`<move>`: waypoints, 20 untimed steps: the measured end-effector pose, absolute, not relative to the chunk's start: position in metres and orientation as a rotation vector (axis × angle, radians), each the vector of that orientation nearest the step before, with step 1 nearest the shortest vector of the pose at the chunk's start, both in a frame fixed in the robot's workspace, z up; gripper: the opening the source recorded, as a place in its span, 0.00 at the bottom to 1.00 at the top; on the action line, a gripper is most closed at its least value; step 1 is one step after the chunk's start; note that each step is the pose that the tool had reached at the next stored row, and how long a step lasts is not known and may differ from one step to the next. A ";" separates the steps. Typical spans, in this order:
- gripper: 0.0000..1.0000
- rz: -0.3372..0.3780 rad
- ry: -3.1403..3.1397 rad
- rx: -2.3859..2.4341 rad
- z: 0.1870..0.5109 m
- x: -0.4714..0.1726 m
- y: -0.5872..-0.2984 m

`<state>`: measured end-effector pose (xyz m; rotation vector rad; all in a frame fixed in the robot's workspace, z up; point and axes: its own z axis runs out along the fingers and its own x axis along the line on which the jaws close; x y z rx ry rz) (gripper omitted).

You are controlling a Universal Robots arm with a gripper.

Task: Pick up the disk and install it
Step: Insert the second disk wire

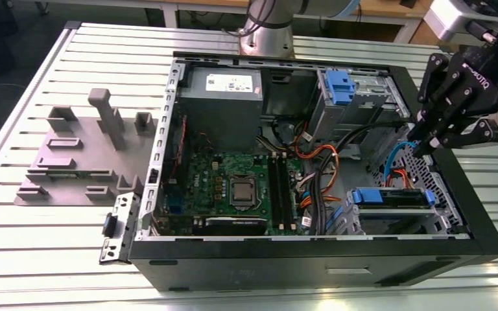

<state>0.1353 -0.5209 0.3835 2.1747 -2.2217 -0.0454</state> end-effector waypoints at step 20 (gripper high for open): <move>0.31 -0.060 -2.216 2.166 0.375 0.141 -0.521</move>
